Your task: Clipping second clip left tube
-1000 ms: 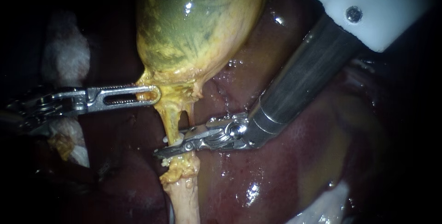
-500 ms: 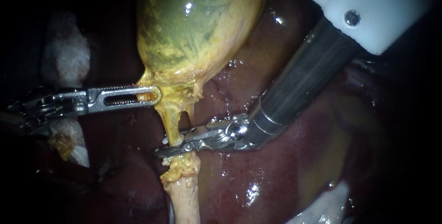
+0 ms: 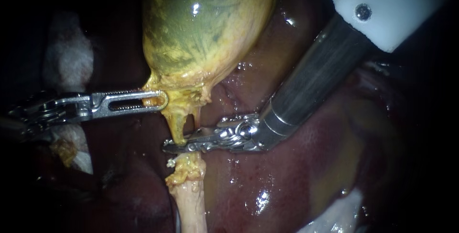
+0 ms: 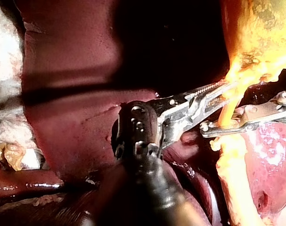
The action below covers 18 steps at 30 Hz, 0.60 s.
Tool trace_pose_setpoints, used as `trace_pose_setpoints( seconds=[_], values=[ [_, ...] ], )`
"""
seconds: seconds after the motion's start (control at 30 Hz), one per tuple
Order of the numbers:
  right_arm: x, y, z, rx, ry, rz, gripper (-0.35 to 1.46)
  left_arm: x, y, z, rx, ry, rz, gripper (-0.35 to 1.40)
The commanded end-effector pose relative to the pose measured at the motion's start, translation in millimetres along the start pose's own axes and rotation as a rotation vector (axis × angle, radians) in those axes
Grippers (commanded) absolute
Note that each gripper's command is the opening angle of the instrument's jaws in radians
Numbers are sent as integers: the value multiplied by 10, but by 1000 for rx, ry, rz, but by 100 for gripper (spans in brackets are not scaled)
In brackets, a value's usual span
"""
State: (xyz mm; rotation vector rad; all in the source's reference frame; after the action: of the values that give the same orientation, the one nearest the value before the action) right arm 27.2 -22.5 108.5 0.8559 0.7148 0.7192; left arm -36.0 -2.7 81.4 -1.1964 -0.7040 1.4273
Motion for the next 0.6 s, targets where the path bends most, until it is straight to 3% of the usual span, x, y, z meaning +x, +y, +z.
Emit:
trace_pose_setpoints(
  seconds=[0.03,0.6],
  values=[
    [0,0,0,2,-1,4,-35,0,0,0,-1,0,-1,-35],
    [-9,2,4,7,0,8,-35,0,1,0,0,0,-1,-35]
  ],
)
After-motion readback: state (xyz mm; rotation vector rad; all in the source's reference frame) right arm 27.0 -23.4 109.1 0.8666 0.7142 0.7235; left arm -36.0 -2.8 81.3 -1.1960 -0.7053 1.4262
